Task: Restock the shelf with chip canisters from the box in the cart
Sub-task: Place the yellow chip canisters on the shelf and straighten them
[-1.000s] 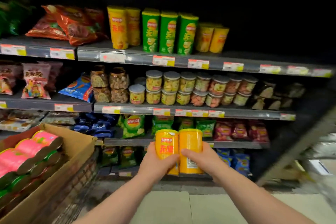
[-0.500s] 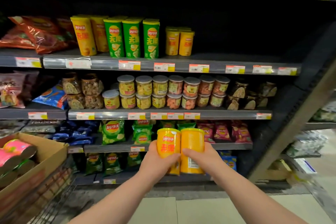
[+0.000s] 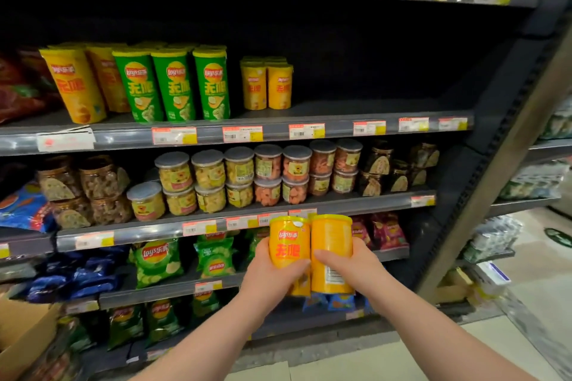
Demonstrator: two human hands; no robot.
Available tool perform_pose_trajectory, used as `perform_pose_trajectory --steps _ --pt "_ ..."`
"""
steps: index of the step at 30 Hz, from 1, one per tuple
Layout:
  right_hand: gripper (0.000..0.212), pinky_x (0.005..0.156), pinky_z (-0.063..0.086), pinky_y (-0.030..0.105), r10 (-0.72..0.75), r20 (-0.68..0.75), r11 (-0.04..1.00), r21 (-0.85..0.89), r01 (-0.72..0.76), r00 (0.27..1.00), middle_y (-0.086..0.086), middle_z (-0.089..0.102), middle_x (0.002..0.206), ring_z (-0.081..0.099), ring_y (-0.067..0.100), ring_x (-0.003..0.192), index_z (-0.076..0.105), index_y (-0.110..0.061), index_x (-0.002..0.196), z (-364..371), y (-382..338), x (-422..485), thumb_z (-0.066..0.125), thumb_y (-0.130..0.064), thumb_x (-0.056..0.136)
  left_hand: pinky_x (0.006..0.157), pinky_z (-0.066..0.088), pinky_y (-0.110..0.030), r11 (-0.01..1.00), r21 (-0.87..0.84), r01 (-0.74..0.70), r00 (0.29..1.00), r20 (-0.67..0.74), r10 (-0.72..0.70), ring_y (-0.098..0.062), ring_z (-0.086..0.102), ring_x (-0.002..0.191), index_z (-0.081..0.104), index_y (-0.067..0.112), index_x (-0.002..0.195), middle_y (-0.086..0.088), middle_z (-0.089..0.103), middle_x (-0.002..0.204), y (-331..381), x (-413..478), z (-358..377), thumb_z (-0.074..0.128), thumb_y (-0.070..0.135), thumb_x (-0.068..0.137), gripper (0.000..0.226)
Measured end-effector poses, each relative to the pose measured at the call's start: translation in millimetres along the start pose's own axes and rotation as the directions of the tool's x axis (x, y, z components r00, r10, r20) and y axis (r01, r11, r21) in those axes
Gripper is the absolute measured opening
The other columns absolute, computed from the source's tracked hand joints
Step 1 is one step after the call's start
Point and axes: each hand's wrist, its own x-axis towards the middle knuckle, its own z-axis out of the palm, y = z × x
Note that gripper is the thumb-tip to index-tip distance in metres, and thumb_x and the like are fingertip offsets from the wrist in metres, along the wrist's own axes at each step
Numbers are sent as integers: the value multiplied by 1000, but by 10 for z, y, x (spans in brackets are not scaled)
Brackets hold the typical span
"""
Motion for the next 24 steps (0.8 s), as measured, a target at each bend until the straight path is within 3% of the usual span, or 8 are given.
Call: perform_pose_trajectory --steps 4,8,15,20,24 --pt "64 86 51 34 -42 -36 998 -45 40 998 -2 58 114 60 16 102 43 -19 123 28 -302 328 77 -43 74 91 52 -41 998 -30 -56 998 -8 56 -13 63 96 40 32 126 7 62 108 216 326 -159 73 57 53 84" --pt "54 80 47 29 -120 -32 992 -48 119 992 -3 55 108 57 14 99 39 -23 115 172 -701 639 75 -38 78 87 51 -33 991 -64 -120 993 -28 118 -10 62 93 33 34 128 12 59 103 387 716 -426 75 42 74 69" --pt "63 85 49 32 -258 -48 963 -95 253 965 -1 57 117 58 17 106 43 -20 127 519 -1383 1137 75 -39 77 84 53 -32 970 -104 -218 973 -103 207 -9 63 91 32 38 119 12 60 103 624 1215 -1023 74 36 77 60" --pt "57 87 48 31 -366 -60 927 -110 358 929 -3 57 115 57 14 102 45 -24 122 663 -1766 1416 75 -39 77 68 49 -22 957 -141 -254 959 -163 230 -4 59 87 29 38 121 13 57 100 741 1458 -1338 72 34 80 60" --pt "55 68 43 19 -446 -69 893 -98 438 892 -9 53 103 53 4 84 40 -24 120 671 -2019 1606 75 -33 79 72 52 -25 956 -163 -245 960 -181 216 -7 61 89 29 39 122 12 58 102 772 1557 -1415 72 33 81 61"
